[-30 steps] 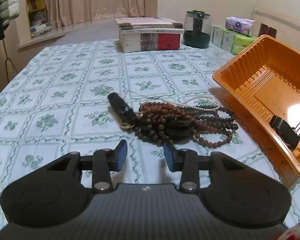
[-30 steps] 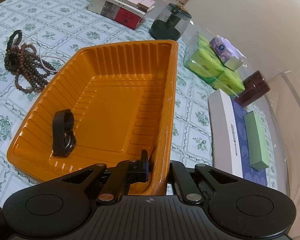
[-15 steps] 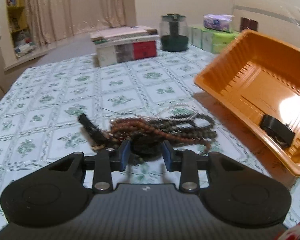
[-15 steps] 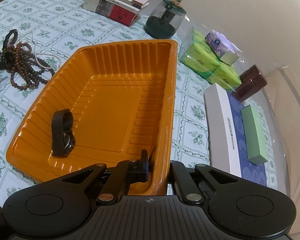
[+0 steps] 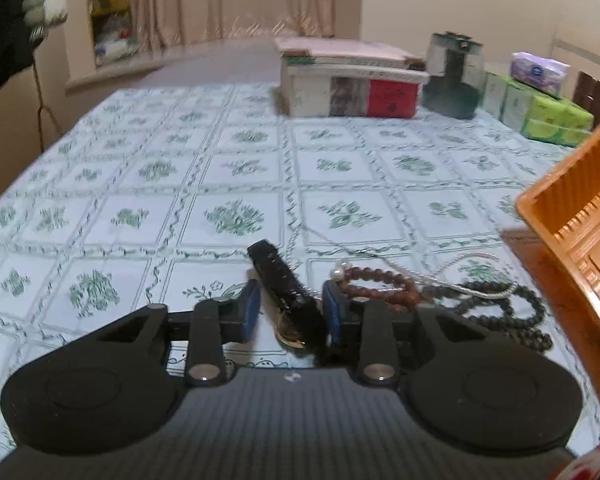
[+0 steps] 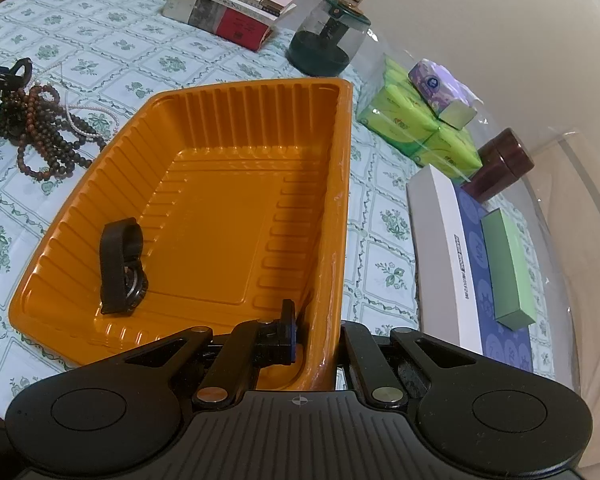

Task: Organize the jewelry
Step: 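Return the left tool to the jewelry pile and grasp a black watch, then carry the black watch into the orange tray and open the left tool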

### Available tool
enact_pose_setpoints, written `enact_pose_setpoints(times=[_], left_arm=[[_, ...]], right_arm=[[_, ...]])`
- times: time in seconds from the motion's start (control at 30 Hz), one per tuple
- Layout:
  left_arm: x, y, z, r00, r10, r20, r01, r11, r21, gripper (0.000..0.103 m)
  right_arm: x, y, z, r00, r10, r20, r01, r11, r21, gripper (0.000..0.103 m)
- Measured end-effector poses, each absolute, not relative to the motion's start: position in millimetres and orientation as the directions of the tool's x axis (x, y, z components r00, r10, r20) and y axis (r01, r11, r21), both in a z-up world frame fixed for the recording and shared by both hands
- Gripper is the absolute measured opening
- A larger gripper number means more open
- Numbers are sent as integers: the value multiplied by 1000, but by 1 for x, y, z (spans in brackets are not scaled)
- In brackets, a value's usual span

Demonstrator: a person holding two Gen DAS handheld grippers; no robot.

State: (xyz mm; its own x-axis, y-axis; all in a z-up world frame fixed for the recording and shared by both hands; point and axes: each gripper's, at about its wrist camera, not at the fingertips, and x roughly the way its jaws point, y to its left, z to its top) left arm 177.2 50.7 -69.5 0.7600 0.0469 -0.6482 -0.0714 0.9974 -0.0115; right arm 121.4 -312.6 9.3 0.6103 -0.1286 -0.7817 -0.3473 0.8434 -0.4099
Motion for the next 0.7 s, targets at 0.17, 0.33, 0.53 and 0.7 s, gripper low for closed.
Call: enact_pose_setpoints(times=[0.17, 0.33, 0.53, 0.7], left_arm=[[170, 59, -67, 752, 20, -659, -62, 997, -40, 16], [148, 67, -58, 753, 14, -658, -54, 998, -41, 15], [124, 68, -41, 761, -3, -649, -16, 1000, -24, 15], [114, 55, -26, 771, -46, -635, 31, 999, -34, 15]], right_arm=[[122, -312, 9, 615, -130, -778, -345, 843, -413, 4], [123, -313, 10, 620, -128, -774, -346, 841, -416, 4], [121, -312, 10, 623, -128, -772, -346, 840, -419, 4], [120, -313, 11, 625, -127, -770, -345, 841, -418, 4]])
